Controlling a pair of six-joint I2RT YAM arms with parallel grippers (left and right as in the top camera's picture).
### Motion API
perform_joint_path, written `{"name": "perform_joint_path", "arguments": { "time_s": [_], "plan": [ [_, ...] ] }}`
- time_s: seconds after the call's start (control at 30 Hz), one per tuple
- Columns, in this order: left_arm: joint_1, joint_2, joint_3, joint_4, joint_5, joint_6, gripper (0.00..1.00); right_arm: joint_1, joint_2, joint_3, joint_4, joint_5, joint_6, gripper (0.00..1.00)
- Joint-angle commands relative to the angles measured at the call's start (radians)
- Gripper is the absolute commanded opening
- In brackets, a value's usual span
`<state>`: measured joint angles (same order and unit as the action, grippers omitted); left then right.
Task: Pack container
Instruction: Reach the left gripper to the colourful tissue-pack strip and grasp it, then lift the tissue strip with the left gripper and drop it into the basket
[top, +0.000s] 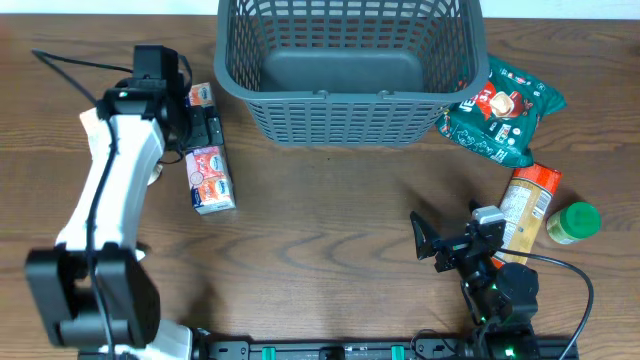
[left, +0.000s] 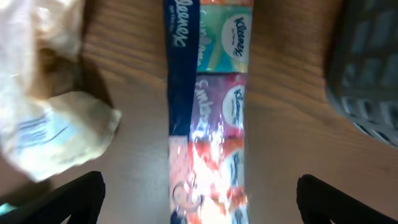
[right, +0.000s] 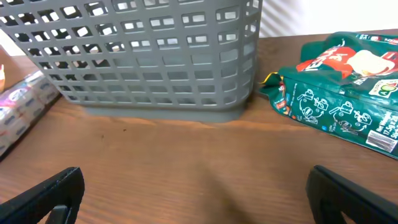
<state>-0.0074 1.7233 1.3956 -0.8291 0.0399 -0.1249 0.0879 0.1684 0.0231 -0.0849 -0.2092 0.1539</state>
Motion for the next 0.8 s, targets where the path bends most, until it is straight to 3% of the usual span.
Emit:
{"name": "perform_joint_path", "arguments": {
  "time_s": [0.0,0.4,0.67,0.77],
  "plan": [
    [0.005,0.071,0.020,0.024,0.031,0.032,0.98,-0.010,0.000,-0.003,-0.002,-0.027,0.018,0.99],
    [0.029,0.296,0.020,0.077,0.031,0.031,0.98,-0.010,0.000,-0.003,-0.002,-0.035,0.018,0.99],
    [0.029,0.333,0.021,0.082,0.032,0.030,1.00,-0.010,0.000,-0.003,-0.002,-0.035,0.018,0.99],
    [0.029,0.327,0.021,0.079,0.032,0.030,0.83,-0.010,0.000,-0.003,-0.002,-0.035,0.019,0.99]
  ]
}}
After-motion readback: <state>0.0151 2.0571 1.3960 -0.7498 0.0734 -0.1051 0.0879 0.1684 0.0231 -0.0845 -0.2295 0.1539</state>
